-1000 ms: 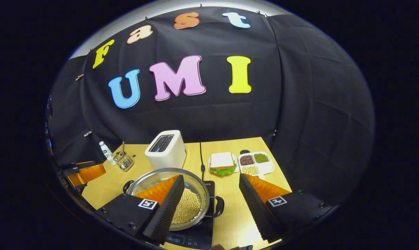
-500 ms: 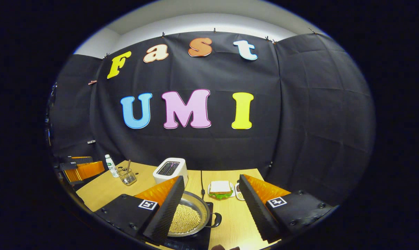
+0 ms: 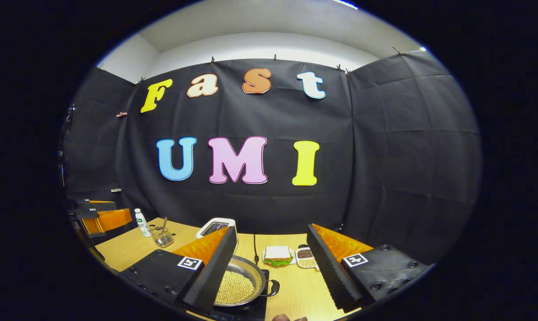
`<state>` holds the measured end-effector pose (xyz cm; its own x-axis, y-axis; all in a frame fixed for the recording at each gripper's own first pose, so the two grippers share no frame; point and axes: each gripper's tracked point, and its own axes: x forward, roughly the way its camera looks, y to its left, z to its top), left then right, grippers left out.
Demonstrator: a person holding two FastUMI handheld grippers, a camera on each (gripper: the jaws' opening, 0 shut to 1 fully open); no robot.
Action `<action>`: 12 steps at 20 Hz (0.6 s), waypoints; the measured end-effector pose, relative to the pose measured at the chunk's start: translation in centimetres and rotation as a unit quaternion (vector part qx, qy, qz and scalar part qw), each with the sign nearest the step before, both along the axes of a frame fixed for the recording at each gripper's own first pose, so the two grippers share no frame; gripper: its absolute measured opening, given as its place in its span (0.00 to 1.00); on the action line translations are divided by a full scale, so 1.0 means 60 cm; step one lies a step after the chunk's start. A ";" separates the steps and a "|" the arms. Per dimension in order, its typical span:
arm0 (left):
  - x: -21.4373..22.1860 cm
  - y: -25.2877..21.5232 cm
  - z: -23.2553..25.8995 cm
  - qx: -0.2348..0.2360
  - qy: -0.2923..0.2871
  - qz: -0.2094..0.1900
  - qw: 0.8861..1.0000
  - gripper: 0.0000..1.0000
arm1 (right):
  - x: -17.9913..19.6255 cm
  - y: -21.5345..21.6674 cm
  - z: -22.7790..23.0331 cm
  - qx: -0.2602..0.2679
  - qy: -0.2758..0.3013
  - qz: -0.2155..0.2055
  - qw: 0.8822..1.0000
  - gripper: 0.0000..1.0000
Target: First push the handle of the pot to place it horizontally, then grasp the pot with both hands and set it on the induction cooktop.
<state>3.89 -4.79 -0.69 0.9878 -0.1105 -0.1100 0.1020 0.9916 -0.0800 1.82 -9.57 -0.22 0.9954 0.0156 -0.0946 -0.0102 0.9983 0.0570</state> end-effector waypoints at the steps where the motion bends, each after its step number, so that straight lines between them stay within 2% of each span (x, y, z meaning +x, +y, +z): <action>1: -0.005 -0.002 -0.001 0.000 0.002 -0.002 1.000 0.95 | -0.004 -0.002 0.003 0.000 -0.002 -0.002 1.000 0.98; 12: -0.018 0.004 -0.008 0.008 0.008 0.000 1.000 0.95 | -0.016 0.004 -0.005 -0.002 0.007 0.001 1.000 0.98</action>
<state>2.80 -4.55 -1.17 0.9859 -0.1094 -0.1268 0.1018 0.9927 -0.0654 0.83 -9.33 -0.52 0.9939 0.0173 -0.1092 -0.0116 0.9985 0.0530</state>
